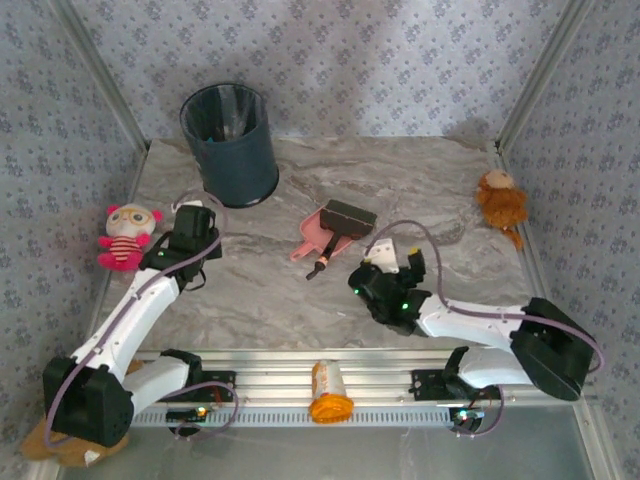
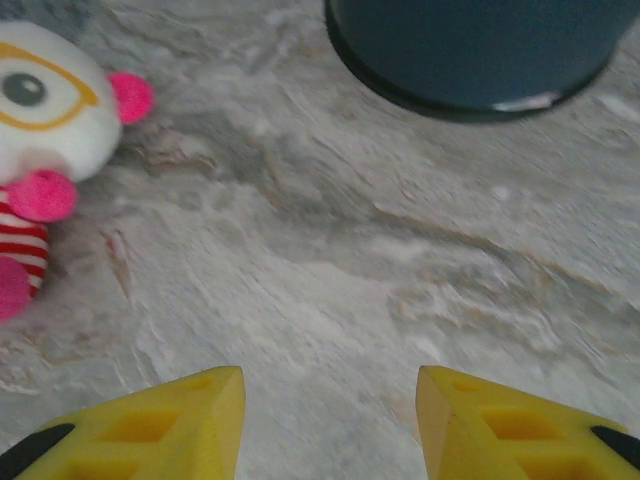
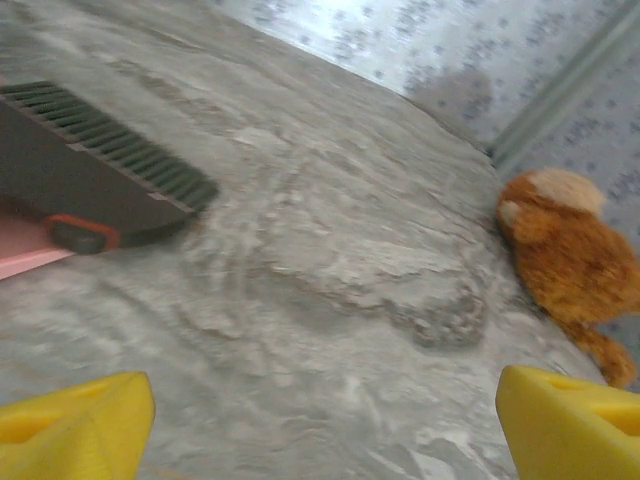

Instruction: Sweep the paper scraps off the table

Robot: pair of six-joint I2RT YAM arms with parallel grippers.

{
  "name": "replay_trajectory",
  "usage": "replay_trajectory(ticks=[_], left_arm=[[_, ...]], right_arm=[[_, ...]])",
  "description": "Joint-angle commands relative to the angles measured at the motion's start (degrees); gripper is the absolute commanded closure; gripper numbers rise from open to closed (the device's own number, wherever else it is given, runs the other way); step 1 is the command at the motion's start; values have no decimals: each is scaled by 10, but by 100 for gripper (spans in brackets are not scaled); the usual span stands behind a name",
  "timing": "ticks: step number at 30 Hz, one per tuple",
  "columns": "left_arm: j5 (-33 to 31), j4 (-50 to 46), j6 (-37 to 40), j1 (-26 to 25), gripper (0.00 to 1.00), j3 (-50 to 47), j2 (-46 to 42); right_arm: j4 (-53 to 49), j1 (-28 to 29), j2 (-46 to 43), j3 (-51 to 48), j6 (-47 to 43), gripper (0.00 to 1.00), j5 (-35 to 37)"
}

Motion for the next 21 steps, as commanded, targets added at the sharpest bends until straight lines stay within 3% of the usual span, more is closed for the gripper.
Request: replay_trajectory(ticks=[1, 10, 16, 21], left_arm=[[-88, 119, 33, 5, 51, -34, -5], [-126, 291, 120, 15, 50, -112, 40], [-105, 358, 153, 36, 48, -125, 100], [-85, 384, 159, 43, 45, -126, 141]], right_arm=[[-53, -51, -48, 9, 28, 10, -4], [10, -228, -137, -9, -51, 7, -137], [134, -344, -111, -51, -88, 7, -221], [214, -399, -52, -67, -110, 7, -268]])
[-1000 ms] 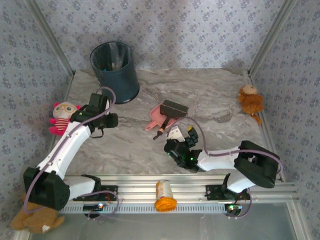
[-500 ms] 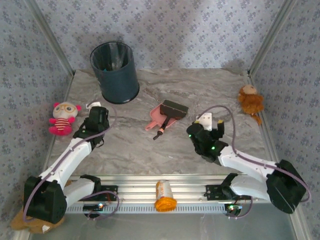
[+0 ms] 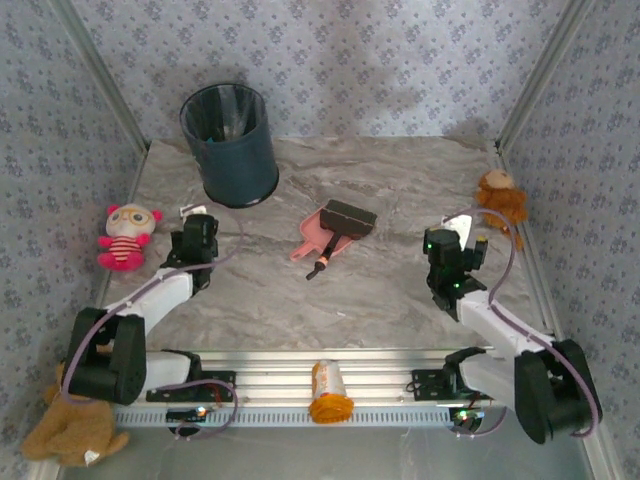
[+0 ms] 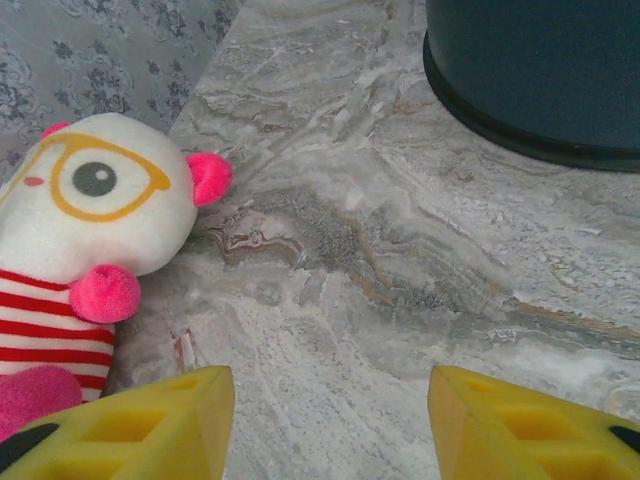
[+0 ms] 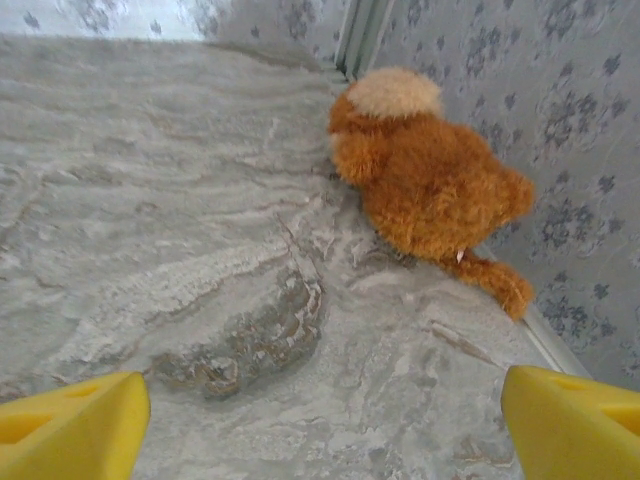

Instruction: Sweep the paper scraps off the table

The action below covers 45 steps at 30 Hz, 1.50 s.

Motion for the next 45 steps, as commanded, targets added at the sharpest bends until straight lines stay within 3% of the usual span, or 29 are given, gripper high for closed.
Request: replay_trajectory(ticks=[1, 8, 13, 28, 32, 42, 45], left_arm=[[13, 52, 18, 5, 44, -4, 19], [22, 79, 30, 13, 30, -5, 41], [99, 134, 43, 39, 17, -32, 37], [311, 349, 44, 116, 15, -131, 25], [331, 442, 51, 126, 15, -160, 54], [352, 467, 61, 127, 15, -133, 142], [324, 431, 48, 126, 13, -114, 143]], right_arm=[[91, -24, 38, -8, -33, 6, -51], [170, -43, 93, -20, -54, 5, -77], [204, -65, 104, -32, -49, 4, -113], [332, -118, 132, -75, -54, 4, -197], [367, -129, 152, -82, -58, 4, -217], [430, -147, 204, -89, -61, 3, -239], [413, -146, 204, -81, -61, 2, -242]])
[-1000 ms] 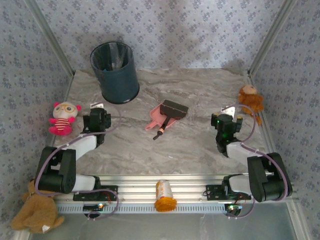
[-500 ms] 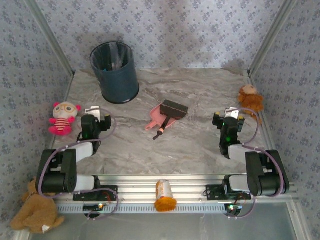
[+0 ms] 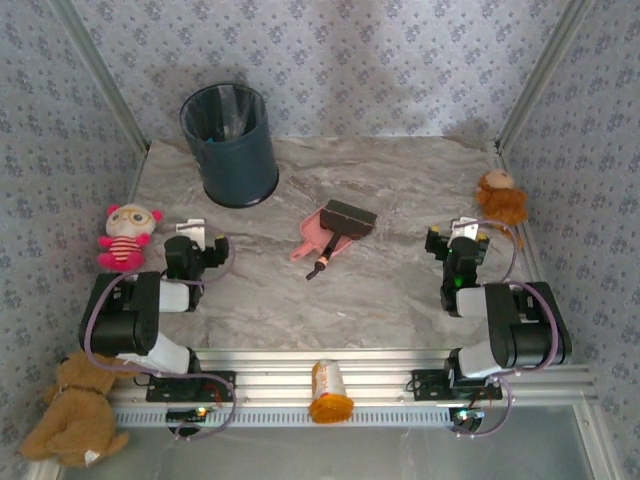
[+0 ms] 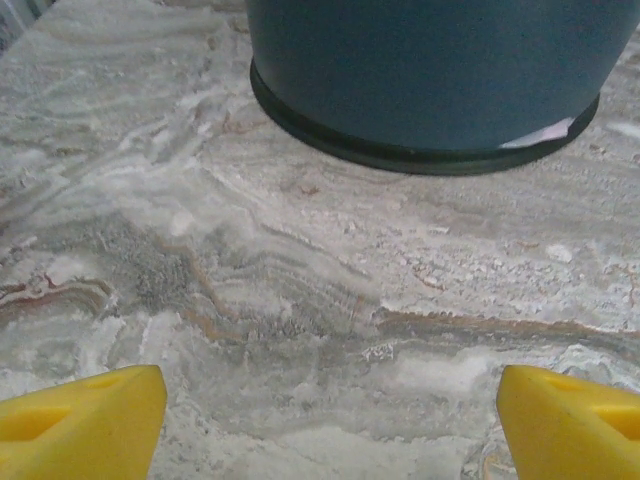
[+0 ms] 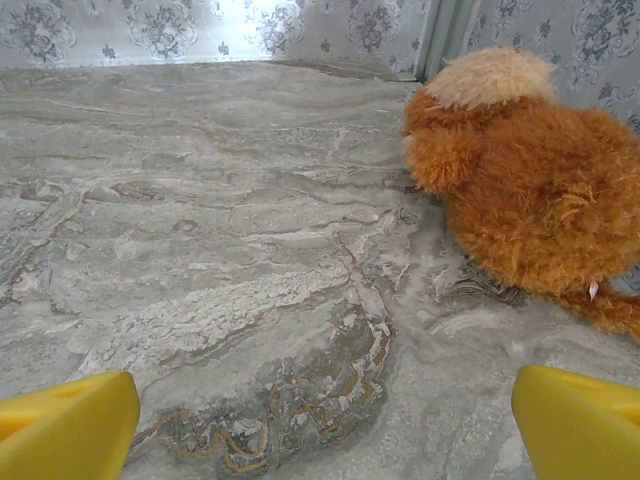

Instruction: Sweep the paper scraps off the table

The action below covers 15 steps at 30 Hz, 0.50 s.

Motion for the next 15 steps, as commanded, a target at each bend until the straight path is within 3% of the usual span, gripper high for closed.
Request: replay_trajectory(ticks=[1, 6, 8, 15], left_arm=[[-27, -20, -8, 2, 4, 46, 3], [-37, -33, -18, 7, 0, 56, 6], [-37, -33, -18, 7, 0, 57, 7], [-37, -34, -18, 7, 0, 57, 6]], right_arm=[[15, -4, 6, 7, -8, 1, -9], [25, -5, 23, 7, -11, 1, -33], [75, -4, 63, 6, -19, 1, -29], [-24, -12, 54, 49, -1, 0, -22]])
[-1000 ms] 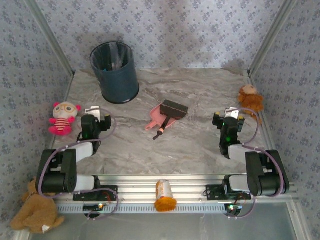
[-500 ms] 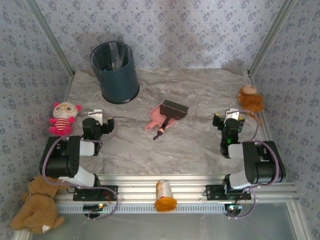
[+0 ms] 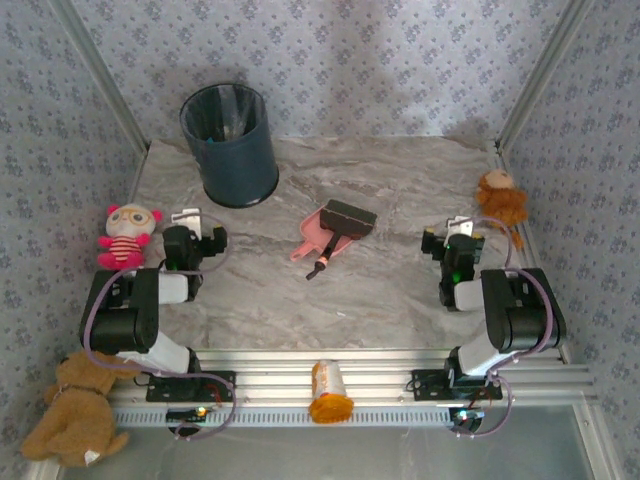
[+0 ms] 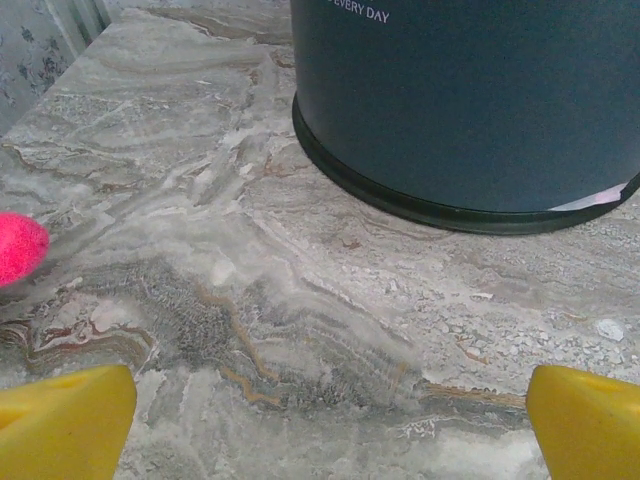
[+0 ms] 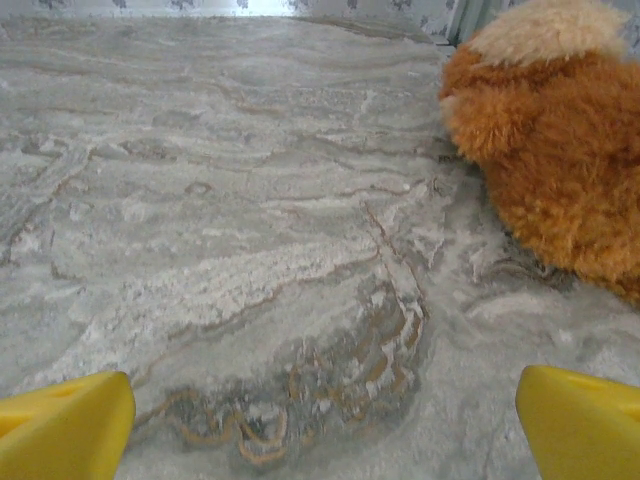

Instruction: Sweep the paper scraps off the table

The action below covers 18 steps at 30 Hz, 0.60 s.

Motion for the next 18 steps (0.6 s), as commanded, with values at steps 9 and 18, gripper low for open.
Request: replay_trajectory(ticks=[9, 18], left_arm=[[-6, 0, -5, 2, 0, 9, 1], [-5, -2, -6, 3, 0, 9, 2]], right_arm=[[-14, -8, -1, 20, 4, 0, 5], [-14, -9, -1, 20, 3, 0, 5]])
